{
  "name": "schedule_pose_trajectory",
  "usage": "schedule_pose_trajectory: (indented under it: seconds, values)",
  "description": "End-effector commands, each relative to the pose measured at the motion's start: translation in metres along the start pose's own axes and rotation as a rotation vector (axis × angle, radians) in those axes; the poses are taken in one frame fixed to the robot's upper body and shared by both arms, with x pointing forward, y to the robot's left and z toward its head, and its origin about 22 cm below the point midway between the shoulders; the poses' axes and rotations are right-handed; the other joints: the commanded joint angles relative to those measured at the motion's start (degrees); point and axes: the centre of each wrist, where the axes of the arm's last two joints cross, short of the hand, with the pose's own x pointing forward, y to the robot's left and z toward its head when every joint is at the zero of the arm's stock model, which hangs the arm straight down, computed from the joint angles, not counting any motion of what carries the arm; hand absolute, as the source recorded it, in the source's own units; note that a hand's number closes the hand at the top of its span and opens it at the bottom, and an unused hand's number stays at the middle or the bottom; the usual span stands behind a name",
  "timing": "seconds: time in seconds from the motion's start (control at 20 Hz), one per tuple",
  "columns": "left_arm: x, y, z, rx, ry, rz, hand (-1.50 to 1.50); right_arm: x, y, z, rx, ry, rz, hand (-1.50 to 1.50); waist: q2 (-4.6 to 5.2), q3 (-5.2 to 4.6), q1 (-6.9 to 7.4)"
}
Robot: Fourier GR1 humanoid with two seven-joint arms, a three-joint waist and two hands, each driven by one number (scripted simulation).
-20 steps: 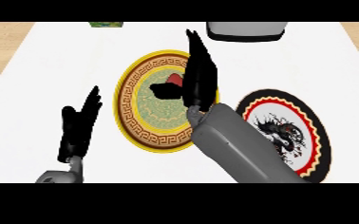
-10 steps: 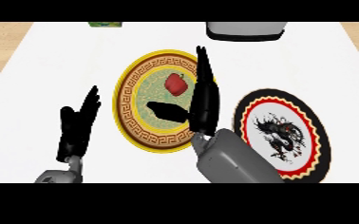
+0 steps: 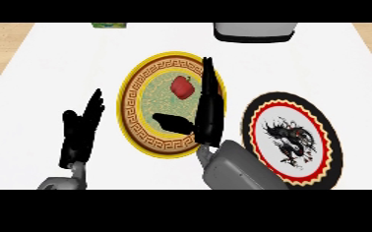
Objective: Pick the bell pepper from the plate and place it in the plate
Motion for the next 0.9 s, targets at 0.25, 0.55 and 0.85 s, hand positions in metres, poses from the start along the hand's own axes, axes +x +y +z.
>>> schedule_pose_trajectory:
  seconds: [0.25, 0.55, 0.85]
  values:
    - [-0.004, 0.003, -0.001, -0.004, -0.008, 0.002, 0.00, -0.006, 0.015, -0.009, -0.060, 0.077, 0.058, -1.50, 0.01, -0.02, 0.11]
    - [0.007, -0.003, 0.011, 0.017, 0.018, 0.006, 0.00, -0.031, 0.006, 0.009, -0.094, 0.095, 0.082, -1.50, -0.14, 0.00, -0.23]
    - [0.003, 0.010, -0.007, 0.010, 0.004, 0.006, 0.00, -0.047, -0.013, 0.009, -0.094, 0.134, 0.125, -1.50, -0.07, -0.01, -0.55]
